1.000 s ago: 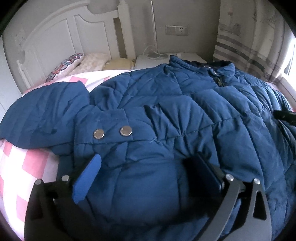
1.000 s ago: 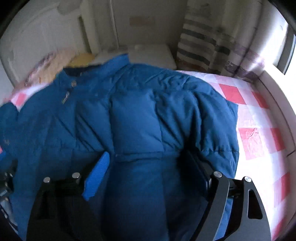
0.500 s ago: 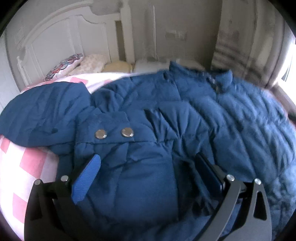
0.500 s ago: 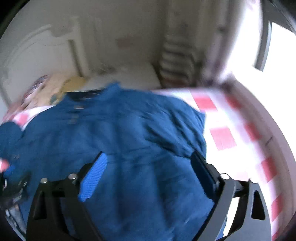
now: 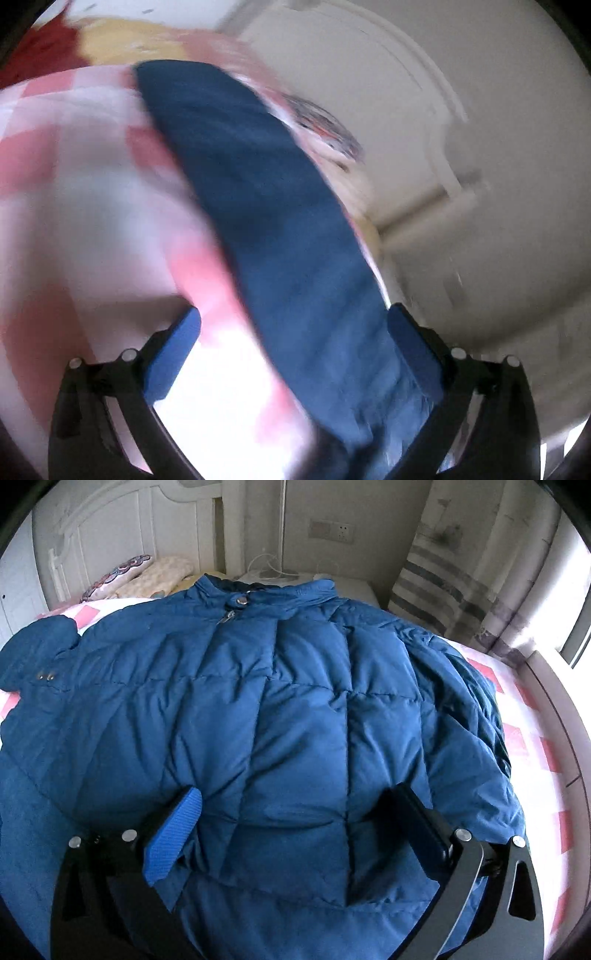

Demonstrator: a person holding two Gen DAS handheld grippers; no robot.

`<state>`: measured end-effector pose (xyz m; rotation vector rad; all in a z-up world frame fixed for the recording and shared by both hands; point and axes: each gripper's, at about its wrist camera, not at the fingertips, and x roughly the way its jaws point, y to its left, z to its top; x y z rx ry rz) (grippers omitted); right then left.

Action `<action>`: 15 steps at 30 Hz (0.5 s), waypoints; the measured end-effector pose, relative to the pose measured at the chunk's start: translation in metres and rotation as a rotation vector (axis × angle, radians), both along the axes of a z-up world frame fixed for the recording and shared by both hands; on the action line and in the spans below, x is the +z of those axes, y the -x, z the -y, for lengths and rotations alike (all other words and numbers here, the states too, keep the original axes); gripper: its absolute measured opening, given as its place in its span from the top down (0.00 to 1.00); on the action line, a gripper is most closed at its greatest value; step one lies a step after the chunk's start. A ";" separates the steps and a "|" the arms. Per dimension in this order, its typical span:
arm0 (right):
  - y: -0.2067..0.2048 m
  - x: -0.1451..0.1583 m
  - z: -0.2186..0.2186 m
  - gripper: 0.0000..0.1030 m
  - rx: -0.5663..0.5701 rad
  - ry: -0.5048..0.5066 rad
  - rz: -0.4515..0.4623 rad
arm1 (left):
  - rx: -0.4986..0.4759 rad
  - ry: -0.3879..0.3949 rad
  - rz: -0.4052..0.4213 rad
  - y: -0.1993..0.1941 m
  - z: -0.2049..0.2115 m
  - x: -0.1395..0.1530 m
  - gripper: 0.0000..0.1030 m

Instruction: Fold large clothes

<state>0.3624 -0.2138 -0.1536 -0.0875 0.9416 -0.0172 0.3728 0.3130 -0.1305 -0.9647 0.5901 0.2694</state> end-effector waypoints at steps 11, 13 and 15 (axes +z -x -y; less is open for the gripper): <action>0.010 0.006 -0.003 0.04 -0.005 -0.022 0.020 | 0.033 -0.073 -0.027 -0.050 -0.053 0.014 0.94; 0.012 0.009 0.000 0.05 -0.013 -0.039 0.040 | -0.011 -0.181 0.094 -0.032 -0.010 0.048 0.95; 0.019 0.017 0.010 0.05 -0.040 -0.088 0.097 | -0.099 -0.247 0.185 -0.020 0.038 0.078 0.95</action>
